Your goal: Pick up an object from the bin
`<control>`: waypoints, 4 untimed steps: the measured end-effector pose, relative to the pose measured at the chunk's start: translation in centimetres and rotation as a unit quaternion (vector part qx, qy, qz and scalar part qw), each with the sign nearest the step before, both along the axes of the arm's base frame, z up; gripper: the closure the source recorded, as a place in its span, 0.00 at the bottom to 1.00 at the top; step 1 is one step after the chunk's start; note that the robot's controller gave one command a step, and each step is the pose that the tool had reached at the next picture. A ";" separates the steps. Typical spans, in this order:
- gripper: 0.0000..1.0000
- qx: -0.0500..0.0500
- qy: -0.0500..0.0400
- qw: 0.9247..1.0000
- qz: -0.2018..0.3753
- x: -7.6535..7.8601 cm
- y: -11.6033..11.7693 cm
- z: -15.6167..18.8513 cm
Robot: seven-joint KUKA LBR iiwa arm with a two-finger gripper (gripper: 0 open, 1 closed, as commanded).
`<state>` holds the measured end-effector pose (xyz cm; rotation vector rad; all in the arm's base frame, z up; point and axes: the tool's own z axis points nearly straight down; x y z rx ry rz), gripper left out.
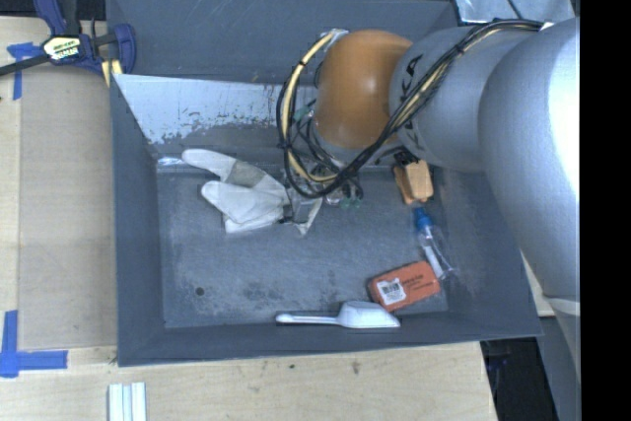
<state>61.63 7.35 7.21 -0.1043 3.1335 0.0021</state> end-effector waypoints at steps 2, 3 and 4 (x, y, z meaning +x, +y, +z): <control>1.00 -0.001 0.002 1.000 -0.006 -1.6 1.1 12.1; 1.00 -0.001 0.002 1.000 -0.006 -1.6 1.1 12.1; 1.00 -0.001 0.006 1.000 -0.008 -2.9 0.9 16.5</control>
Offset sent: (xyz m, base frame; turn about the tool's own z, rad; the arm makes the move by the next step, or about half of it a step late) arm -0.0169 0.0115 0.1207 0.0132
